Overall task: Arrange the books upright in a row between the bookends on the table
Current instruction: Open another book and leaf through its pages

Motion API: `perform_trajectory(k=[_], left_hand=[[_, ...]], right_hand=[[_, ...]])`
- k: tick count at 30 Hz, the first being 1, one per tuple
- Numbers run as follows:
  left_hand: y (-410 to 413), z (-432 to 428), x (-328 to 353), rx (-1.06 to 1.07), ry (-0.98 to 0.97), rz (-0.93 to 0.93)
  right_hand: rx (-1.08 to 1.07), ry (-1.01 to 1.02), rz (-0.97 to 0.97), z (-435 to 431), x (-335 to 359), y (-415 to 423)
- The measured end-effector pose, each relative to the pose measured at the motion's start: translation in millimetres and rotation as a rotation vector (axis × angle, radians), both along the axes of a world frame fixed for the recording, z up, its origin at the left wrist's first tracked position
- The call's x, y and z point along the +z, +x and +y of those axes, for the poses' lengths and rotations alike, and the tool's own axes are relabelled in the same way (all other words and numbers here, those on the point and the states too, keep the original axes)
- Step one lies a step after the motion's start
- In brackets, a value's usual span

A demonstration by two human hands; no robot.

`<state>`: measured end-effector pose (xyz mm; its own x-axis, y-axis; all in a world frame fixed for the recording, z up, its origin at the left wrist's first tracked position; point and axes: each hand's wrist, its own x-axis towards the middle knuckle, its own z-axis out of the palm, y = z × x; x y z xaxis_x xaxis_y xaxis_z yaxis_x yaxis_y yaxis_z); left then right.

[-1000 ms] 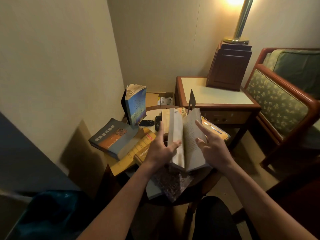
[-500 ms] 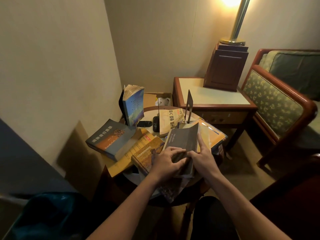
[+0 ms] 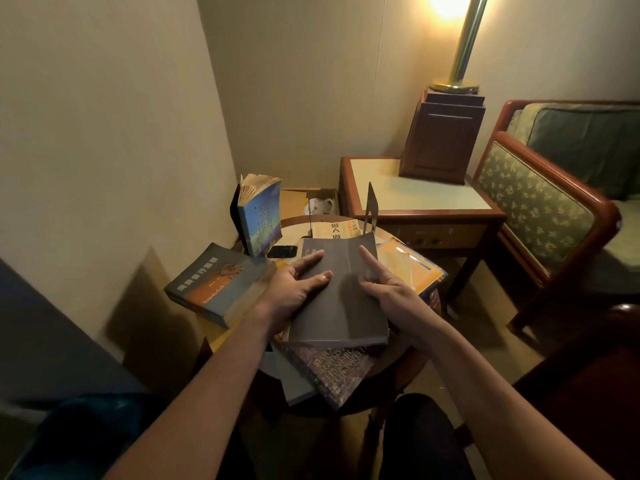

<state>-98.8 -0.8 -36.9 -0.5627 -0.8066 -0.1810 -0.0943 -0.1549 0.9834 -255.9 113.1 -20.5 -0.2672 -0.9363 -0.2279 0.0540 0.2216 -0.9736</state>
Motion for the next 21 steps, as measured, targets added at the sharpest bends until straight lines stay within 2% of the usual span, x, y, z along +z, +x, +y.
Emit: perform_trajectory(k=[3,4,6,8,10,14,17,19,21], left_hand=[[4.8,4.1,18.4,0.026,0.026,0.081],[5.9,6.1,23.1,0.040,0.091,0.144],[7.6,8.7,31.8,0.008,0.269,0.318],[12.4,11.3,35.8,-0.031,0.302,0.419],[18.2,12.9,39.4,-0.042,0.274,0.386],[29.5,13.0,41.8,-0.093,0.198,0.182],[31.6,17.1,45.3,-0.130,0.177,0.127],[27.3,22.4,48.7,-0.126,0.175,0.160],[22.1,24.5,49.6,-0.118,0.172,0.200]], right_hand=[[-0.092,-0.037,-0.006,-2.4,8.4,6.7],[-0.123,-0.075,-0.056,-2.2,10.5,9.9],[-0.155,-0.161,-0.237,-1.7,11.0,17.1],[-0.138,-0.204,-0.406,-0.7,10.1,24.6],[-0.104,-0.196,-0.444,0.7,12.7,28.8],[-0.081,-0.144,-0.197,-0.3,25.0,22.8],[-0.184,-0.168,-0.096,-3.6,24.0,23.0],[-0.238,-0.223,-0.131,-4.0,20.5,28.1],[-0.248,-0.259,-0.312,-3.9,18.6,29.9]])
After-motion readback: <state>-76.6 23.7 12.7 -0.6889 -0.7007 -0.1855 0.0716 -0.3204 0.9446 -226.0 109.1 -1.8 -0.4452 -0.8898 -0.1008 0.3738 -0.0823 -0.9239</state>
